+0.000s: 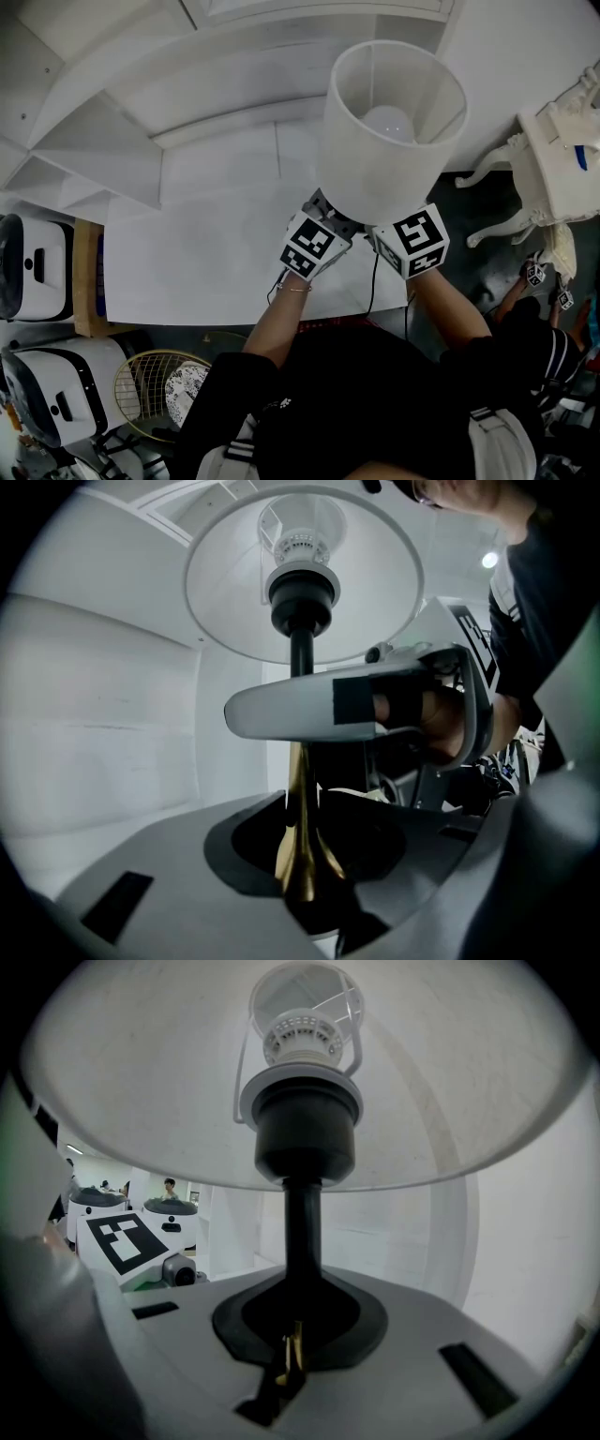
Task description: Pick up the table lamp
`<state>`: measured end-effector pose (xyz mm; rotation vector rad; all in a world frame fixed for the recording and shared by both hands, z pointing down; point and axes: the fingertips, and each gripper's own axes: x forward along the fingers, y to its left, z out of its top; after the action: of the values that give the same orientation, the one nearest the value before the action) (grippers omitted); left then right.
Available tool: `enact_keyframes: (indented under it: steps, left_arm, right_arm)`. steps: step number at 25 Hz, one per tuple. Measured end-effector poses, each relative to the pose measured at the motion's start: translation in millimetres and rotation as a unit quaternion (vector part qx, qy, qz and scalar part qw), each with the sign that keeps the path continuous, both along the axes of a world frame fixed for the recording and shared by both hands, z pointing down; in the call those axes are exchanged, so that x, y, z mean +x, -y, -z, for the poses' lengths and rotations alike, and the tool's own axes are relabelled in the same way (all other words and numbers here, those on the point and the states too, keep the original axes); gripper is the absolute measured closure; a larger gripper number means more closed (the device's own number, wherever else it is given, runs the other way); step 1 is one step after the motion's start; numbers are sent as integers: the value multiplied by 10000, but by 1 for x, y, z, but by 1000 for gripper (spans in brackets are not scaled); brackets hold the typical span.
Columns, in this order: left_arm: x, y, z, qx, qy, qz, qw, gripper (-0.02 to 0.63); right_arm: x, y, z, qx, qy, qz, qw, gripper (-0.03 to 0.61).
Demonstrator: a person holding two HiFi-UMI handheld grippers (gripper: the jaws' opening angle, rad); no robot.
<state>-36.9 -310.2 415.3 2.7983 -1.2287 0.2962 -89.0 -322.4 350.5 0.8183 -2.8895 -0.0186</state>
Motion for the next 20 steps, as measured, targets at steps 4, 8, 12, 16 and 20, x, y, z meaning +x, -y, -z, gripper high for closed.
enact_keyframes:
  steps: [4, 8, 12, 16, 20]
  left_arm:
    - [1, -2, 7, 88, 61, 18, 9999, 499]
    - [1, -3, 13, 152, 127, 43, 9998, 499]
    - [0, -5, 19, 208, 215, 60, 9995, 499]
    - [-3, -6, 25, 211, 218, 120, 9995, 499]
    - [-5, -8, 28, 249, 286, 136, 9992, 499]
  right_arm:
    - [-1, -5, 6, 67, 2, 93, 9999, 555]
    - [-3, -8, 13, 145, 18, 166, 9998, 555]
    - [-3, -10, 20, 160, 88, 206, 9996, 555]
    - [-4, -11, 26, 159, 173, 251, 9994, 555]
    - [-7, -13, 29, 156, 145, 280, 9994, 555]
